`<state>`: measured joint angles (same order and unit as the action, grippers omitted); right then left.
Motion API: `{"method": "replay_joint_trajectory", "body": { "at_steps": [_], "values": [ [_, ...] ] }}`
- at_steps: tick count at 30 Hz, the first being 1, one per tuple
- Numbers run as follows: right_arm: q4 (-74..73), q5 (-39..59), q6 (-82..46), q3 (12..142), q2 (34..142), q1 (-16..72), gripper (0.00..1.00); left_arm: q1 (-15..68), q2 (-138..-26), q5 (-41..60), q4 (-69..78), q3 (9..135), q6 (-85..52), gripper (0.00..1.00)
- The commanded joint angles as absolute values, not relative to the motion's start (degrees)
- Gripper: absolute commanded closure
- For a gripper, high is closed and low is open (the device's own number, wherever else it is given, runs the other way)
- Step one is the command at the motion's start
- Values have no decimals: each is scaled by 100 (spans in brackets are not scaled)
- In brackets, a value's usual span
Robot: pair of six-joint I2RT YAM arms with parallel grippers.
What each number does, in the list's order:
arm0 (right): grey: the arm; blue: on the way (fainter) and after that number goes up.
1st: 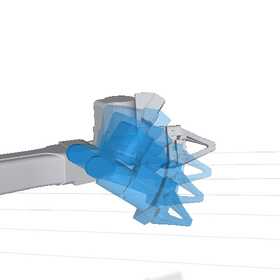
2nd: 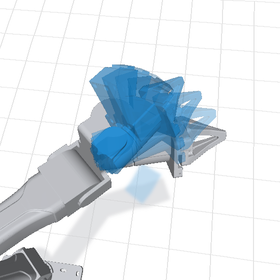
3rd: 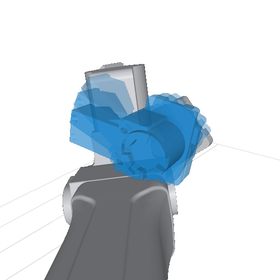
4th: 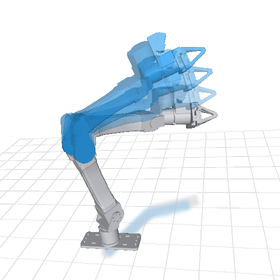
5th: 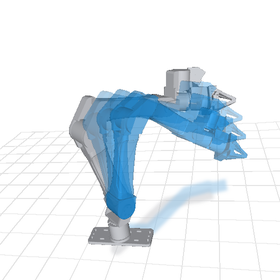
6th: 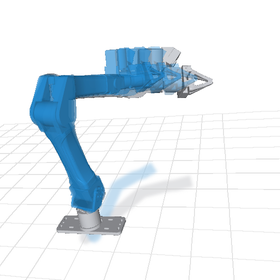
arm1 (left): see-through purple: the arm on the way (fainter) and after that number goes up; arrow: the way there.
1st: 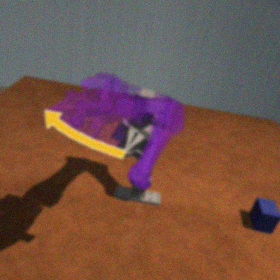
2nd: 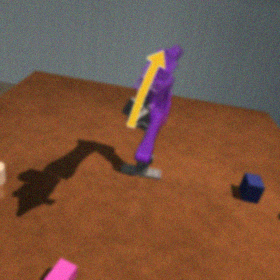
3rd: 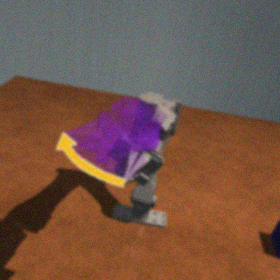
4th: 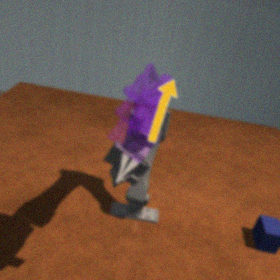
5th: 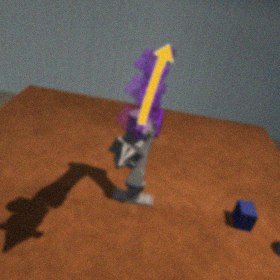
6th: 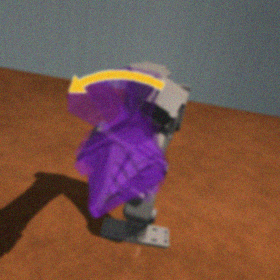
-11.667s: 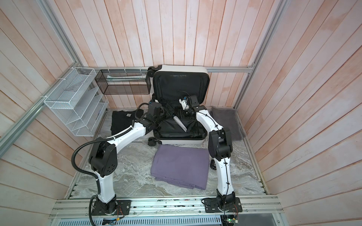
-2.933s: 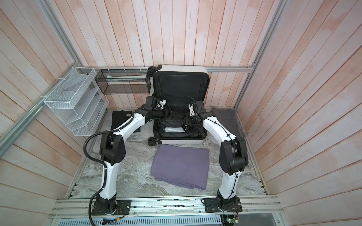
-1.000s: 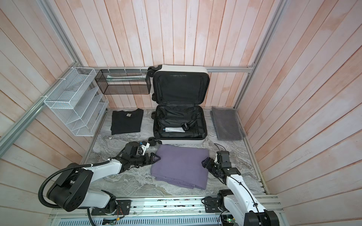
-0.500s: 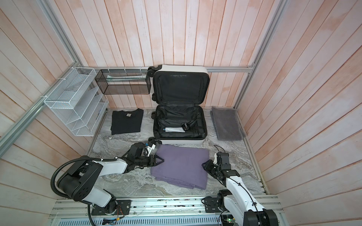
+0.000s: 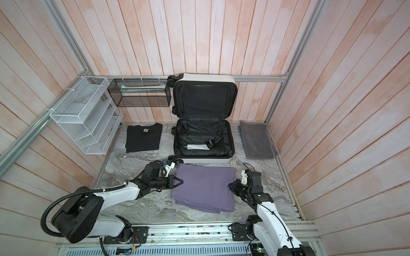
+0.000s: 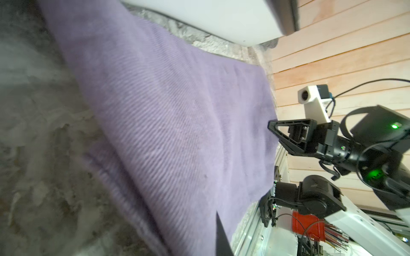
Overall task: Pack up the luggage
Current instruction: 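Lift the purple towel with both grippers toward the suitcase, then lower the purple towel into the suitcase with both grippers and release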
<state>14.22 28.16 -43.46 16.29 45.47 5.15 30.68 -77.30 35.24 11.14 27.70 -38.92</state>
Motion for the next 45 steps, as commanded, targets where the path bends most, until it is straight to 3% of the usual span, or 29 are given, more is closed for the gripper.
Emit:
{"method": "replay_joint_trajectory", "body": {
  "at_steps": [1, 13, 26, 33, 45],
  "values": [
    [1508, 3252, -4271, 2035, 4383, 520, 100, 3093, -7096, 3265, 729, 2853, -3928, 100],
    [1854, 3269, -4385, 2754, 4189, 929, 100, 3090, -5772, 2757, -104, 2960, -4096, 100],
    [2010, 3271, -4319, 4464, 4860, 1345, 100, 3086, -5247, 2231, -964, 4259, -3947, 100],
    [1772, 3141, -4099, 5524, 5842, 1325, 100, 3001, -5981, 2039, -786, 5064, -3760, 100],
    [1188, 3452, -3771, 7644, 8439, 702, 100, 2288, -8448, 2433, 26, 6960, -3405, 100]
  ]
}}
